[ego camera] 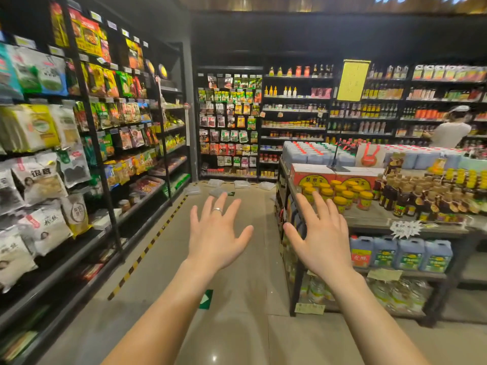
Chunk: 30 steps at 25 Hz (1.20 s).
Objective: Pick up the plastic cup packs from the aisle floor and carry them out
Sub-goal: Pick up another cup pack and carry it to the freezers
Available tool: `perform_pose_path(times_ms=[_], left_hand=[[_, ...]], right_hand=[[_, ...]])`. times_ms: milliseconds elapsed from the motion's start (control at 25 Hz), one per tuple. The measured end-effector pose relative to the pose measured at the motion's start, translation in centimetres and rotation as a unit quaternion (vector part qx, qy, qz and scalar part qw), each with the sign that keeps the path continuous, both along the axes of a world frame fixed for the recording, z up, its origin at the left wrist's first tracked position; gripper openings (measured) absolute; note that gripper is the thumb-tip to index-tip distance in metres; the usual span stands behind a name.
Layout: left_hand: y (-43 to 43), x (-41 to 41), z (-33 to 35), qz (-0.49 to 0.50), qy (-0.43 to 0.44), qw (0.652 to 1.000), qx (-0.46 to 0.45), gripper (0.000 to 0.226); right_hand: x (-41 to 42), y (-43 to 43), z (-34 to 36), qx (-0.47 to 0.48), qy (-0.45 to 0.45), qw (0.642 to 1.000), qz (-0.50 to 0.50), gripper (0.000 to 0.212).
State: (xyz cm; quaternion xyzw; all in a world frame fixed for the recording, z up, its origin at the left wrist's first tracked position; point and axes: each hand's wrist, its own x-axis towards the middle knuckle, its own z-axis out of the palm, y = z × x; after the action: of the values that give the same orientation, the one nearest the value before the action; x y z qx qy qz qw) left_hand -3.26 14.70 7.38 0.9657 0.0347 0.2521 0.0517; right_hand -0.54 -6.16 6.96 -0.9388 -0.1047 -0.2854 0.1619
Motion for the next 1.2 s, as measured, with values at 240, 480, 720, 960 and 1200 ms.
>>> perform_pose_path(times_ms=[240,480,720,960,1200], left_hand=[[-2.0,12.0,1.0,0.027,-0.017,0.999,-0.007,0.071],[-2.5,20.4,0.7,0.034,-0.011,0.999,0.000,0.076],[-0.3,29.2,-0.1,0.035,-0.008,0.999,-0.005,0.072],[5.9,41.4,0.2,0.045,-0.016,0.999,0.006,0.073],[14.2,52.6,1.3,0.061,-0.020,0.998,0.007,0.071]], right_hand=[[12.6,-1.4,1.1,0.021,0.012,0.999,0.030,0.068],[21.6,-2.2,1.0,0.025,0.028,0.998,0.042,0.068],[30.6,-0.2,0.5,0.012,0.024,0.999,0.038,0.069],[41.9,6.0,0.8,-0.001,0.006,0.999,0.032,0.069],[53.6,14.6,1.9,0.017,0.009,0.998,0.056,0.068]])
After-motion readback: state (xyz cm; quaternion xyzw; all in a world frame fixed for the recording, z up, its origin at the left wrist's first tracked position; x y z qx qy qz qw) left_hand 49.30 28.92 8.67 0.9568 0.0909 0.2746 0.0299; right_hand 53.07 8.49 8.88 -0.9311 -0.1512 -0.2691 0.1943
